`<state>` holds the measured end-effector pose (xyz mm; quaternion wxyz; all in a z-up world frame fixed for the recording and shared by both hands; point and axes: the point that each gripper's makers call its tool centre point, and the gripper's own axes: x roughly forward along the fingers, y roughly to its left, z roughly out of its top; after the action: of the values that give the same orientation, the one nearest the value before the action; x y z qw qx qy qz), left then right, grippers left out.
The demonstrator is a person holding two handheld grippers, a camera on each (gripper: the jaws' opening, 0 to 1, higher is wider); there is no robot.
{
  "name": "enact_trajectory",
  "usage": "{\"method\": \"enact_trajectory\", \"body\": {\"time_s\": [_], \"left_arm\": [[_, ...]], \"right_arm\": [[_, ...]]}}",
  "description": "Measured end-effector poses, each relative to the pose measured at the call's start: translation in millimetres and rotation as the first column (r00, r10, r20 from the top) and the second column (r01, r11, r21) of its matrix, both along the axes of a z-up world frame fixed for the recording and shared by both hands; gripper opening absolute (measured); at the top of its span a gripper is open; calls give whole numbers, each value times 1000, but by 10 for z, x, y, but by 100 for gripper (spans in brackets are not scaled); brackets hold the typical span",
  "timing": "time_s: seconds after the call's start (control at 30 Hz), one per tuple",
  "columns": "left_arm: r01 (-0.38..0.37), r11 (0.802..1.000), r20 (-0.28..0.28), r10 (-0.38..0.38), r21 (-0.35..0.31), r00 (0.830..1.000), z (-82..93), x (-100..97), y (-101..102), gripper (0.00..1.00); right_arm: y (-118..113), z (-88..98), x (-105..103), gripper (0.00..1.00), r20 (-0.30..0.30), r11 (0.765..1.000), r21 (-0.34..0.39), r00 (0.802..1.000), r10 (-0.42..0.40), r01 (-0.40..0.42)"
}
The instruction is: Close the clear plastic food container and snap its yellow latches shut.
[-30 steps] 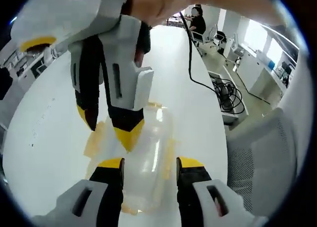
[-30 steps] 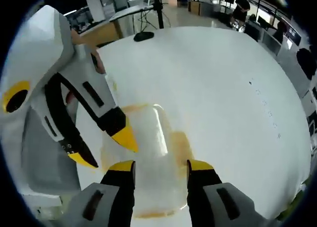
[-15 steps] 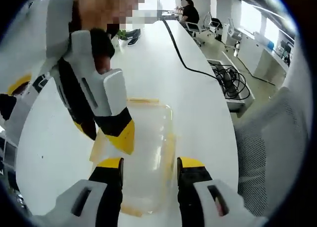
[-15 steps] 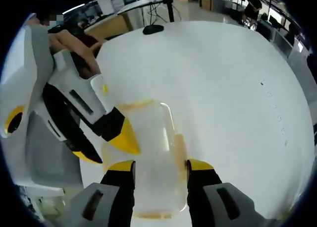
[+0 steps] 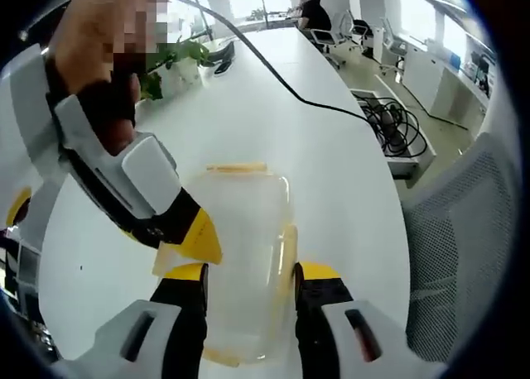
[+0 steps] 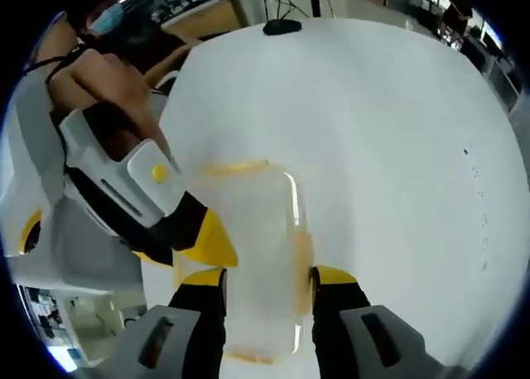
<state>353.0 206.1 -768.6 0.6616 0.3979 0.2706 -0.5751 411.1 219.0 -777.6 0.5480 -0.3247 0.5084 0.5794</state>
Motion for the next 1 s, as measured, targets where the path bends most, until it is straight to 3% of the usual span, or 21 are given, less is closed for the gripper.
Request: {"method": "enact_trajectory", "body": {"time_s": [0.23,0.27,0.3,0.33,0.77,1.0], "left_arm": [[-15,1000,22,14,22,1000,-22,20,-7,37],[22,1000,35,-23,22,999,-6,-3,-15,37],[-21,999,29,20,29,999,31,28,59,36],[-23,999,25,22,26,999,32,40,58,36],[-7,1000,42,6,22,999,18,31,32,39],[1,1000,-3,-1,23,1000,41,35,13,39]], "right_arm": [[-6,-13,-20,35,-23,1000,-27,1000,4,-4],[268,-11,-47,35,-57,996,90,998,-13,18],[104,17,-23,35,-47,1000,-8,999,9,-10],[114,30,-14,35,-41,999,-18,999,26,-27],[-28,29,-24,38,-38,1000,28,999,-7,8],[-88,42,-31,39,-26,999,30,999,-40,40]]}}
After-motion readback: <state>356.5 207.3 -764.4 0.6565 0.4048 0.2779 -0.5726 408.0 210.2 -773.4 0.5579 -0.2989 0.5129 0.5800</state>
